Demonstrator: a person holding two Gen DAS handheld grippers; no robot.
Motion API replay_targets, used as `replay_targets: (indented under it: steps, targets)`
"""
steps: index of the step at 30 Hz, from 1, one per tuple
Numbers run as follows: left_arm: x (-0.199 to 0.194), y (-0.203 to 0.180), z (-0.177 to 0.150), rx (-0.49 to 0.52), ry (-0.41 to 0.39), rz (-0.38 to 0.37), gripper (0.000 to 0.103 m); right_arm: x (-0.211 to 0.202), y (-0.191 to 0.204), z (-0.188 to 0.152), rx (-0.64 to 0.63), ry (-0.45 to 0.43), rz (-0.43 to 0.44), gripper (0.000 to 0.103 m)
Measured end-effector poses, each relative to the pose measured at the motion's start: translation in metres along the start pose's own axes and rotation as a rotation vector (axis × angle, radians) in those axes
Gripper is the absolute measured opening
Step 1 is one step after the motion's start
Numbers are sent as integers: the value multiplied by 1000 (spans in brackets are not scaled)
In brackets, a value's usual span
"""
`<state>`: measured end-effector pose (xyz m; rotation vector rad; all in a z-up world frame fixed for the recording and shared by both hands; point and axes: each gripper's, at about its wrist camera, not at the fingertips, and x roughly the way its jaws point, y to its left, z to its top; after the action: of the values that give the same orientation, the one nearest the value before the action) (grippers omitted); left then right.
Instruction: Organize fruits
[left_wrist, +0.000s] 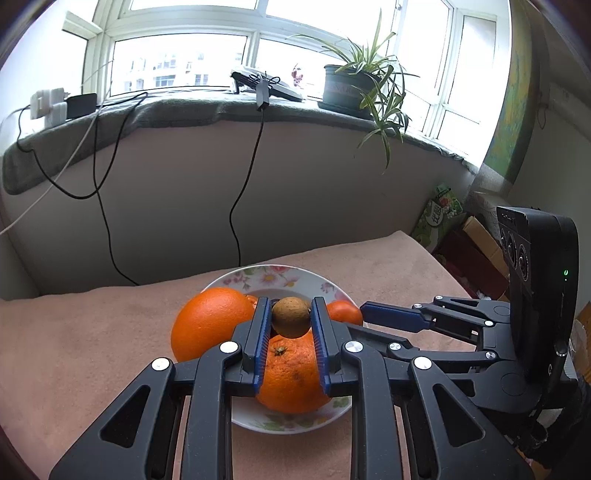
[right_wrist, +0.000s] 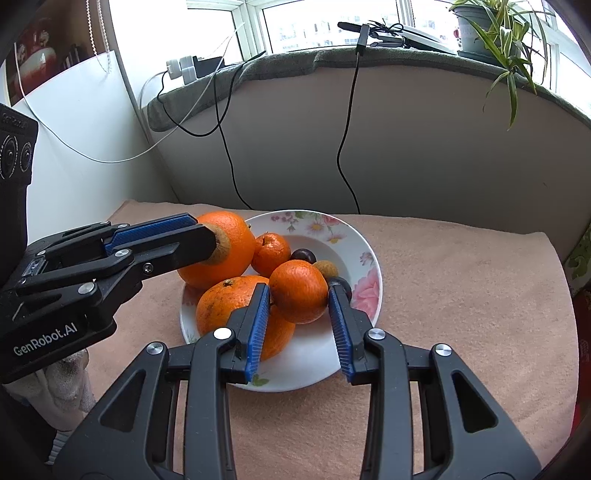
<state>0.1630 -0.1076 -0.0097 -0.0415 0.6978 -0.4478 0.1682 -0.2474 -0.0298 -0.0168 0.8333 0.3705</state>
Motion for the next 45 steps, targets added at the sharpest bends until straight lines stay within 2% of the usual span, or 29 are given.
replay_targets:
  steps: [3, 4, 5, 10, 14, 15, 16, 19, 25, 30, 32, 35, 37, 41, 45]
  targets:
    - [-2, 0, 1, 0, -2, 3, 21, -2, 1, 0, -6, -4, 0, 40]
    - [-3, 1, 0, -2, -5, 5, 23, -4, 2, 0, -9, -11, -6, 48]
    - [-5, 1, 0, -4, -8, 6, 25, -6, 3, -1, -10, -17, -9, 51]
    - [-16, 3, -1, -9, -24, 10, 26, -15, 6, -4, -6, -34, -6, 51]
    - [-26, 3, -3, -13, -39, 12, 40, -24, 9, -7, 0, -49, -2, 52]
    - [-30, 3, -4, -14, -44, 13, 40, -26, 10, -8, 0, -53, -2, 52]
    - [-33, 3, -4, -15, -48, 16, 41, -29, 11, -9, 0, -59, -4, 56]
    - [-41, 2, -7, -16, -58, 29, 52, -37, 13, -12, 0, -77, -9, 67]
    - [-51, 2, -13, -27, -64, 46, 63, -53, 17, -19, 4, -107, -13, 72]
    - [-58, 1, -20, -29, -67, 60, 64, -66, 16, -25, 18, -132, -17, 82]
    - [-62, 0, -22, -35, -69, 66, 71, -72, 16, -27, 26, -139, -21, 86]
    - [-67, -3, -26, -33, -73, 82, 73, -80, 18, -32, 28, -156, -36, 91]
    - [-68, -5, -29, -30, -69, 95, 79, -84, 21, -34, 18, -162, -53, 94]
    - [-74, -9, -33, -28, -74, 121, 80, -91, 25, -37, 4, -184, -86, 99]
    - [-80, -8, -36, -42, -81, 128, 80, -98, 27, -38, 15, -203, -95, 101]
